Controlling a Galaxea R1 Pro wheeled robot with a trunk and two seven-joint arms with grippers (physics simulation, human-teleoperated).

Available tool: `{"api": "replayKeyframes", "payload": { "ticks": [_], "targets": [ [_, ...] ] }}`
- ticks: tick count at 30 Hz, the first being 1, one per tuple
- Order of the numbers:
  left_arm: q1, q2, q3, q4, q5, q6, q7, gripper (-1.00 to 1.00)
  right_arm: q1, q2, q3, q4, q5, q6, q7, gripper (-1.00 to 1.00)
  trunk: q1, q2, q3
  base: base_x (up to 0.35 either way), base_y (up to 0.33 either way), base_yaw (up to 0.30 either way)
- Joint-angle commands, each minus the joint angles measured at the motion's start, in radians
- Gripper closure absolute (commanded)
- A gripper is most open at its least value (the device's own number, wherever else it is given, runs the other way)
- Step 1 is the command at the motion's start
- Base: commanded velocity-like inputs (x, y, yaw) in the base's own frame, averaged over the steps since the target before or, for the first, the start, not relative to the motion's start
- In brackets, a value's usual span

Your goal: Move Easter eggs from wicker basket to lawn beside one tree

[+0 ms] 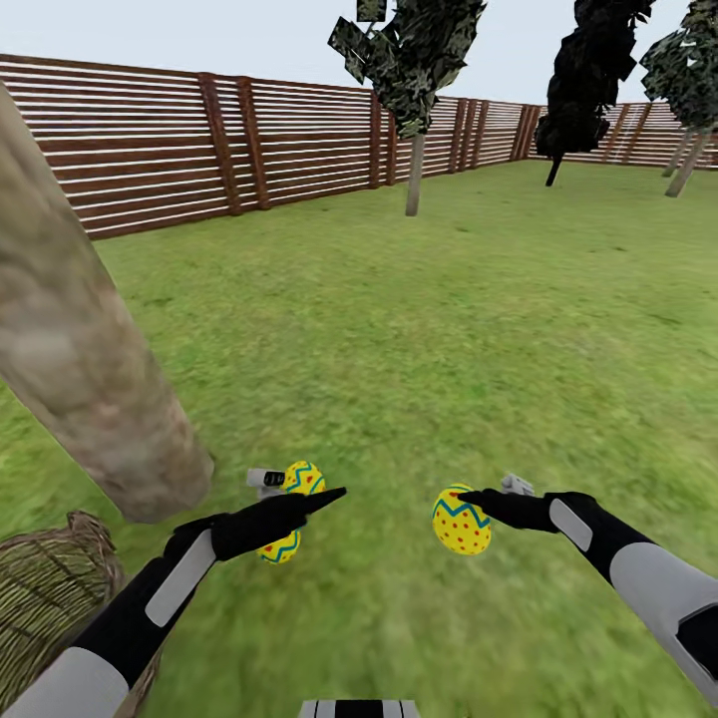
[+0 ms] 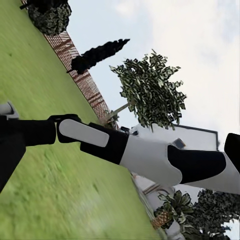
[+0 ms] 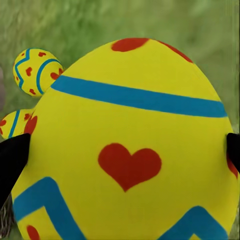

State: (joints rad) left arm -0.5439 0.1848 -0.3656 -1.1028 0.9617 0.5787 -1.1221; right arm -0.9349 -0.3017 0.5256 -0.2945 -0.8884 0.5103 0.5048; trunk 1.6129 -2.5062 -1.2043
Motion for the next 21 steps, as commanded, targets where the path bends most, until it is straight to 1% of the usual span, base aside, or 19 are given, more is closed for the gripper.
{"api": "replayKeyframes", "payload": {
  "ticks": [1,4,6,8,16,18,21],
  "targets": [
    [-0.001,0.001,-0.003,0.000,0.009,0.009,0.001,-1.00,-0.001,-0.001,0.004,0.000,-0.004,0.004,0.001,1.00,0.000,0.000,-0.001,0.000,0.000,-0.288],
    [-0.001,0.001,-0.004,0.000,0.009,0.009,0.001,-1.00,-0.001,0.000,0.004,0.000,-0.004,-0.002,0.001,1.00,0.000,0.000,-0.001,0.000,0.000,-0.288],
    [-0.001,0.001,-0.004,0.000,0.009,0.009,0.001,-1.00,-0.001,0.000,0.004,0.006,-0.004,-0.024,0.001,1.00,0.000,0.000,-0.001,0.000,0.000,-0.288],
    [-0.001,0.001,-0.004,0.000,0.009,0.009,0.001,-1.00,-0.001,0.000,0.004,0.014,-0.004,-0.031,0.001,1.00,0.000,0.000,-0.001,0.000,0.000,-0.288],
    [-0.001,0.001,-0.004,0.001,0.010,0.009,0.001,-1.00,-0.001,-0.002,0.004,0.021,-0.005,-0.032,0.001,1.00,0.000,0.000,0.002,0.003,0.000,-0.283],
    [-0.001,0.001,-0.004,0.001,0.009,0.009,0.001,-1.00,-0.001,-0.001,0.004,0.021,-0.005,-0.032,0.001,1.00,0.000,0.000,0.002,0.189,0.000,-0.082],
    [-0.001,0.001,-0.004,0.001,0.009,0.009,0.001,-1.00,-0.001,-0.001,0.004,0.021,-0.005,-0.032,0.001,1.00,0.000,0.000,0.002,0.315,0.000,-0.013]
  ]
}}
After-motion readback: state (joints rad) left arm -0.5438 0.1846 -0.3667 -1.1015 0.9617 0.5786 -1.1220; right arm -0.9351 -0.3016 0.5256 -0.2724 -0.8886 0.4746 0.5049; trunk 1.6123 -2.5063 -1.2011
